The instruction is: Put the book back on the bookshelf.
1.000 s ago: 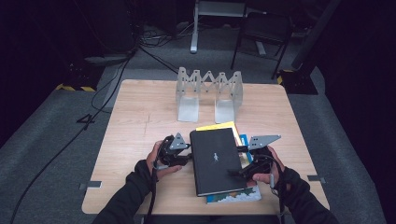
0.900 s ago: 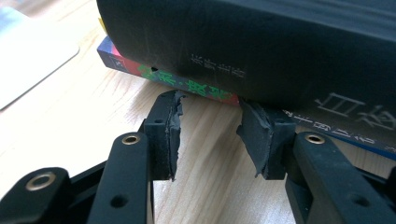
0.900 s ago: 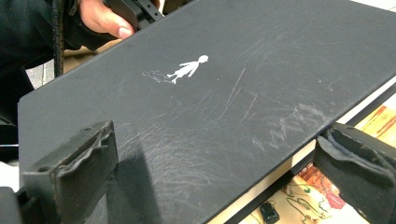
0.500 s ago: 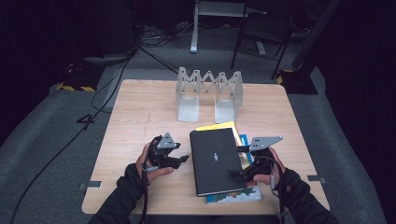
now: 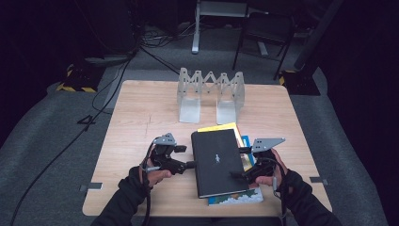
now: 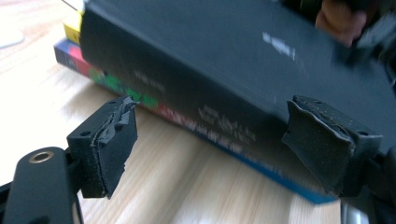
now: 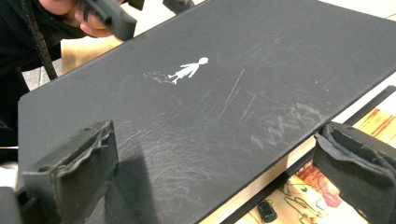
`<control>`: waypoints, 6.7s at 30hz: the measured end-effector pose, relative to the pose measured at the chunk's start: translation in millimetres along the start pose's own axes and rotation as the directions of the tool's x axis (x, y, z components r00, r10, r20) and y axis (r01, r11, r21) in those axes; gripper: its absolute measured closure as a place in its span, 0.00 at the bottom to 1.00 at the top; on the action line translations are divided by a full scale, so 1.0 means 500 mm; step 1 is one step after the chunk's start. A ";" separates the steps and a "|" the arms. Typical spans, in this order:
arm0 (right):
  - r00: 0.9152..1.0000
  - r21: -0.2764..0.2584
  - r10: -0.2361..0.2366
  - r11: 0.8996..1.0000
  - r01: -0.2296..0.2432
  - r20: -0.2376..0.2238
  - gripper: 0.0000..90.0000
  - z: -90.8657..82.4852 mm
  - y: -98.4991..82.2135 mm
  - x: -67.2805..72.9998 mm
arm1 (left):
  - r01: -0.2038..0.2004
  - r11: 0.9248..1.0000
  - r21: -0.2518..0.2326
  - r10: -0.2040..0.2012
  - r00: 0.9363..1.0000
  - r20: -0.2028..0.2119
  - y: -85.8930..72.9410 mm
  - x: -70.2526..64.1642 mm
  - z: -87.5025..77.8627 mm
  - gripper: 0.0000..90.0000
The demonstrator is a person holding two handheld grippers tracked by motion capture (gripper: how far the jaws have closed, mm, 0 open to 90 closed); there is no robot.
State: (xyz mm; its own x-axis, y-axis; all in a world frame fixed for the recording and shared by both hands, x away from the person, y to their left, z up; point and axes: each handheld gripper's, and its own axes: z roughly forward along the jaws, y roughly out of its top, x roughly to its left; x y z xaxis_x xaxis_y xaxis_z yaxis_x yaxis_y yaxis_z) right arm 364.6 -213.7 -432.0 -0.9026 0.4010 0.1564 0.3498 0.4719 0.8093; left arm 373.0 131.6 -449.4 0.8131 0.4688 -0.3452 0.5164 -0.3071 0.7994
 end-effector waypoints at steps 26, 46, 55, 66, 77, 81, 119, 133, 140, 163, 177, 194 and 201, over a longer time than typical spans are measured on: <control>1.000 -0.012 -0.023 1.000 0.023 -0.004 0.00 0.002 0.002 0.001 | 0.259 0.964 0.061 -0.266 0.948 0.177 0.019 0.049 0.094 0.00; 0.978 -0.067 -0.182 0.980 0.190 0.105 0.07 -0.012 0.029 0.035 | 0.093 0.994 -0.049 -0.089 0.992 0.088 0.072 -0.001 0.042 0.10; 0.962 -0.112 -0.213 0.966 0.234 0.173 0.23 -0.023 0.049 0.034 | 0.075 0.990 -0.123 -0.064 0.994 0.089 0.090 0.006 0.013 0.23; 0.938 -0.176 -0.245 0.940 0.291 0.246 0.50 -0.041 0.070 0.028 | -0.006 0.977 -0.211 0.015 0.999 0.044 0.131 -0.002 -0.023 0.35; 0.932 -0.238 -0.276 0.913 0.330 0.236 0.64 -0.057 0.067 0.039 | -0.042 0.978 -0.203 0.066 0.992 0.111 0.127 0.003 -0.027 0.35; 0.935 -0.257 -0.289 0.906 0.337 0.206 0.65 -0.062 0.066 0.043 | -0.054 0.986 -0.158 0.070 0.992 0.103 0.136 0.000 -0.013 0.26; 0.861 -0.266 -0.457 0.821 0.505 0.223 0.71 -0.081 0.053 0.117 | -0.038 0.997 -0.065 0.050 0.979 0.199 0.098 0.010 0.006 0.08; 0.850 -0.259 -0.483 0.810 0.525 0.212 0.71 -0.084 0.048 0.119 | -0.153 0.985 -0.080 0.169 0.953 0.251 0.118 -0.021 0.019 0.20; 0.879 -0.241 -0.436 0.847 0.474 0.194 0.71 -0.086 0.043 0.095 | -0.187 0.973 -0.138 0.217 0.944 0.249 0.121 -0.041 -0.013 0.38; 0.897 -0.272 -0.385 0.859 0.434 0.217 0.59 -0.129 0.039 0.095 | -0.303 0.940 -0.158 0.317 0.945 0.075 0.113 -0.156 -0.080 0.58; 0.924 -0.186 -0.276 0.925 0.330 0.265 0.50 -0.127 0.010 0.047 | -0.336 0.932 -0.136 0.341 0.940 0.007 0.114 -0.184 -0.106 0.58; 0.929 -0.044 -0.268 0.957 0.288 0.255 0.50 -0.045 -0.011 0.023 | -0.297 0.943 -0.152 0.281 0.952 -0.118 0.103 -0.180 -0.167 0.58; 0.934 0.047 -0.272 0.962 0.268 0.232 0.51 -0.013 -0.029 0.012 | -0.280 0.945 -0.170 0.242 0.946 -0.213 0.093 -0.164 -0.205 0.58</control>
State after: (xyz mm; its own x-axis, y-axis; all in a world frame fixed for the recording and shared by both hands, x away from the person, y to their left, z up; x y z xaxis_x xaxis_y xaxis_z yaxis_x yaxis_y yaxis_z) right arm 352.6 -223.4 -439.0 -0.8799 0.4285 -0.2052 0.1061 0.5982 0.7943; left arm 303.0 163.7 -333.6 0.8374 0.5458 -0.0281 0.2147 -0.2811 0.9354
